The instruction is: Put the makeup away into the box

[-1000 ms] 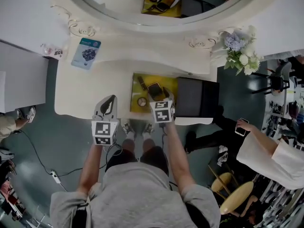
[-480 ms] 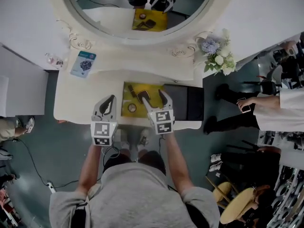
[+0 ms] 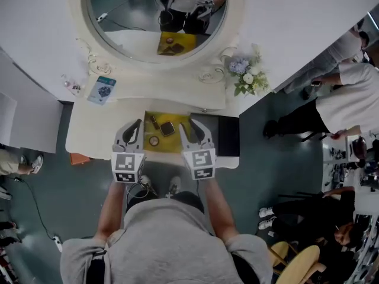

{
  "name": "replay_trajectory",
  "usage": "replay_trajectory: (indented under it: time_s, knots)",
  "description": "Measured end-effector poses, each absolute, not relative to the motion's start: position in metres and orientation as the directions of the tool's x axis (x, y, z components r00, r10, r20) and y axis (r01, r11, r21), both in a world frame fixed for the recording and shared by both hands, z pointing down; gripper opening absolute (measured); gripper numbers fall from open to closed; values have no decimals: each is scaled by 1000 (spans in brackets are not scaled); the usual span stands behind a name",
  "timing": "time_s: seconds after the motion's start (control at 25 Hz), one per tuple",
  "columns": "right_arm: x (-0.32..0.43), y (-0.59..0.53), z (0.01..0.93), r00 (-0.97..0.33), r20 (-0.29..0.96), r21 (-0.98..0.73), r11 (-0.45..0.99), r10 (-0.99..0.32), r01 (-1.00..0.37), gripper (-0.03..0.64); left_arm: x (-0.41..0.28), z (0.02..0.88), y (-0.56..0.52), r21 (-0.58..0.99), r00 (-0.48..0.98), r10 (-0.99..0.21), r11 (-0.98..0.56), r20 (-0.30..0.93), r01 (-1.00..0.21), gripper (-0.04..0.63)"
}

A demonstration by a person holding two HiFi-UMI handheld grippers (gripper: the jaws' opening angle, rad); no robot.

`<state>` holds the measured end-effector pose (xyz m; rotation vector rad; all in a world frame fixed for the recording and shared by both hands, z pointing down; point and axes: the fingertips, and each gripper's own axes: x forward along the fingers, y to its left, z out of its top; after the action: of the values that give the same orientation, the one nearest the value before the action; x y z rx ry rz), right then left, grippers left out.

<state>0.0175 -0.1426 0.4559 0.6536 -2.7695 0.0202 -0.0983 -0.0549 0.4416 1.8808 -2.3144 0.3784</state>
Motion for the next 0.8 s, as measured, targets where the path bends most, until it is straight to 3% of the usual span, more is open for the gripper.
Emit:
replay_trajectory:
  time_s: [0.24, 0.8]
  knots:
    - [40, -146, 448, -853, 250, 64, 887, -458, -458, 20, -78, 433, -54, -118, -231, -945, 208, 231, -971, 3]
    - [-16, -108, 447, -926, 246, 63, 958, -287, -280, 15, -115, 434, 5, -120, -411, -881, 394, 232, -911, 4]
